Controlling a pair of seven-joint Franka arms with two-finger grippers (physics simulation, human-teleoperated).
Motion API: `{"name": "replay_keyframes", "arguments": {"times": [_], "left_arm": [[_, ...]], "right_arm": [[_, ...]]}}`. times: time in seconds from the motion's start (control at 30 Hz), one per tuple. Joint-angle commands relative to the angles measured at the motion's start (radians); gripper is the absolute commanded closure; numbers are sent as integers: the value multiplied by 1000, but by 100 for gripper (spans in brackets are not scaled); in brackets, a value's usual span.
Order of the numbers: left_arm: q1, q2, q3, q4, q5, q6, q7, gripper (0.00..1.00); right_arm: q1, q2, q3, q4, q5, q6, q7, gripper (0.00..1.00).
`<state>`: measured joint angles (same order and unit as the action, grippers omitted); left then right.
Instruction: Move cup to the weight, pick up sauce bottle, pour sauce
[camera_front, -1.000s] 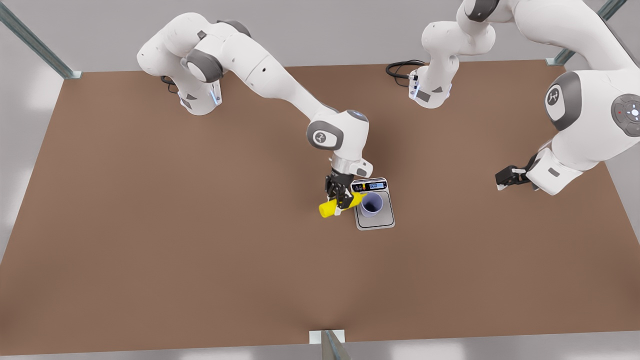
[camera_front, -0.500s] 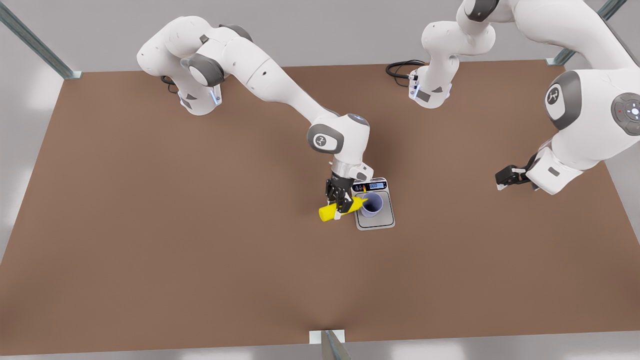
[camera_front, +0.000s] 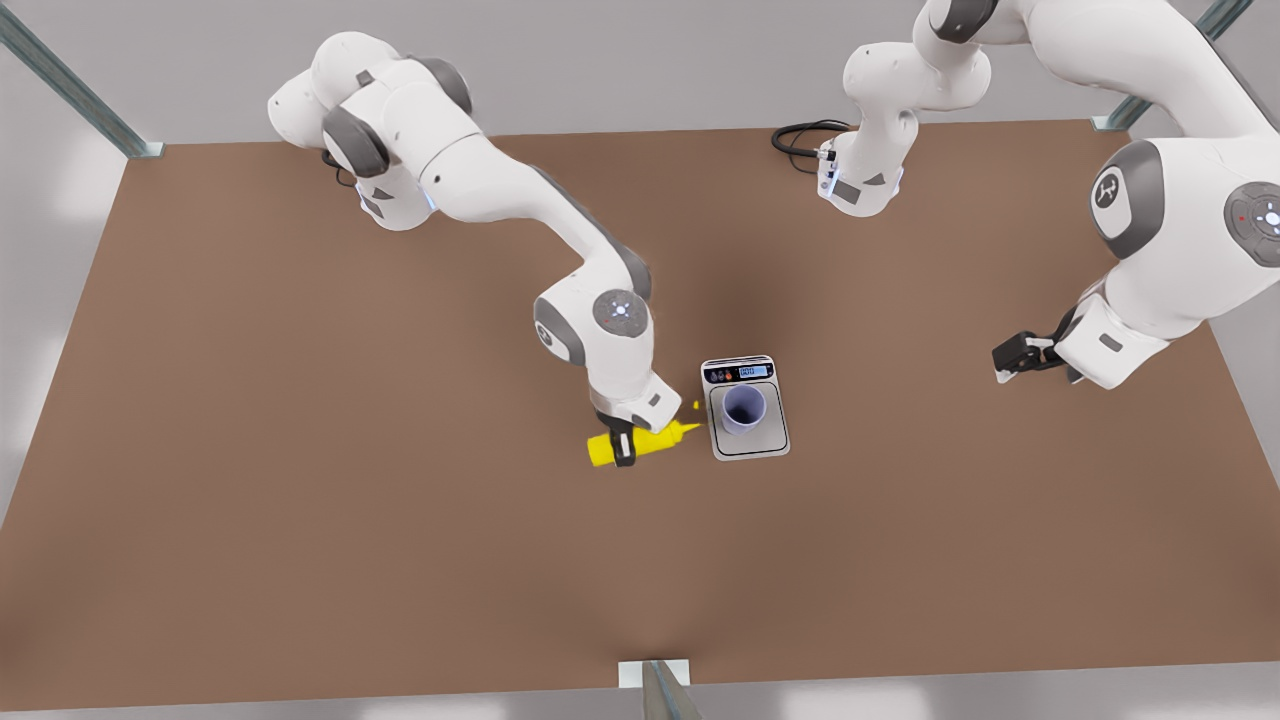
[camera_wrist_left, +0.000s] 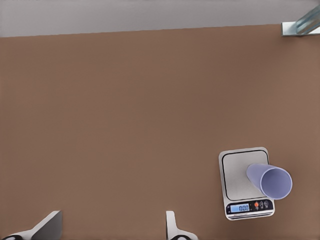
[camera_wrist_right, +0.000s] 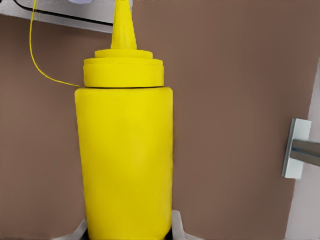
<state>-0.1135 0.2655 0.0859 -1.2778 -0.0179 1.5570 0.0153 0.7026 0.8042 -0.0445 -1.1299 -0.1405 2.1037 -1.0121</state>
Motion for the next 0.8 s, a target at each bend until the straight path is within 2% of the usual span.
{"name": "replay_keyframes", "arguments": {"times": [0.0, 0.13, 0.23, 0.47, 0.77], "left_arm": [[0, 0, 0, 0, 1, 0, 2, 0], [0, 1, 0, 0, -2, -2, 2, 0], [2, 1, 2, 11, -2, -3, 0, 0], [2, 1, 2, 11, -2, -3, 2, 0], [2, 1, 3, 11, -7, -2, 0, 0]], "right_arm": [[-6, 0, 0, -1, 15, 2, -22, 40], [-87, -25, 0, -51, 199, 72, -276, 40], [-144, -25, -1, -88, 446, 95, -511, 40], [-305, -34, 0, -189, 878, 81, -1010, 40], [-483, -40, 0, -373, 1248, -252, -1100, 40]]}}
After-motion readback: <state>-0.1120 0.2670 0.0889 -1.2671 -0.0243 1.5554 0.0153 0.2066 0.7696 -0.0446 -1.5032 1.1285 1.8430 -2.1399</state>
